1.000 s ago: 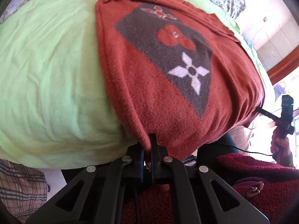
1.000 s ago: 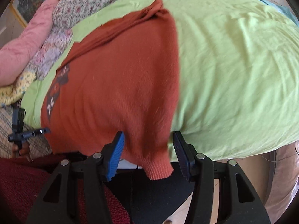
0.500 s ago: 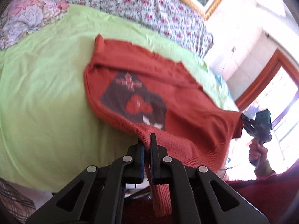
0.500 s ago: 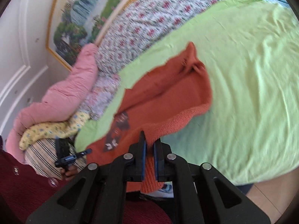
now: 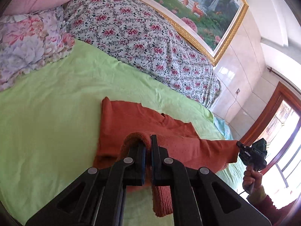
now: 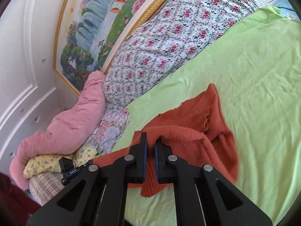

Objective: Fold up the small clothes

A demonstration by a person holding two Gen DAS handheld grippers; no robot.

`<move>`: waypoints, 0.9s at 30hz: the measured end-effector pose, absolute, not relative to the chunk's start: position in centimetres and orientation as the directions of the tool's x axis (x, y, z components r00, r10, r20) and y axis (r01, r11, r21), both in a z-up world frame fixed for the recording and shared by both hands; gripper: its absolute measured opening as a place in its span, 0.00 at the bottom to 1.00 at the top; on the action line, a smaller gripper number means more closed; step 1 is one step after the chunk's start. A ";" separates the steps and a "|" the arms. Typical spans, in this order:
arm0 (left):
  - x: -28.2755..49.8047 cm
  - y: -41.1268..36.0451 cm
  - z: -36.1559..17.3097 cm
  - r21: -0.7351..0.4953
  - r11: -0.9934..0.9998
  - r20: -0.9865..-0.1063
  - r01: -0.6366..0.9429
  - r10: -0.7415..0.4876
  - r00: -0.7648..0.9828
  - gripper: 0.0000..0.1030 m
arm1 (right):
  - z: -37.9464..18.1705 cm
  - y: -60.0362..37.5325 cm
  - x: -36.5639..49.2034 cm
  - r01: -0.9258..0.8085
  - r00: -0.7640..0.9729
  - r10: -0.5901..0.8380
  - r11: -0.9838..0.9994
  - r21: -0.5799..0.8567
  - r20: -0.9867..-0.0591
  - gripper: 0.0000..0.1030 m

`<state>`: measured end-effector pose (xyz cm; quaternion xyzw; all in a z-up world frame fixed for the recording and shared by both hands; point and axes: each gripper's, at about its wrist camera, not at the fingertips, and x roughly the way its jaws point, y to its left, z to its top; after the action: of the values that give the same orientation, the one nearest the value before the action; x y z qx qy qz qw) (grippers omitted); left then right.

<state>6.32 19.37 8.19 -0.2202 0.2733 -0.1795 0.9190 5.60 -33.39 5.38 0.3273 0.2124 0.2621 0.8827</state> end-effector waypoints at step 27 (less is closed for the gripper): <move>20.0 19.6 -0.5 -0.425 0.903 -0.697 0.063 -0.370 0.614 0.10 | 0.5 -34.7 19.6 0.067 0.721 0.363 0.811 0.581 -0.590 0.37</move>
<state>20.04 19.56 -0.49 -0.1824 0.4216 -0.1230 0.8797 19.63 -34.75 0.53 0.2957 0.3639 0.0842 0.8793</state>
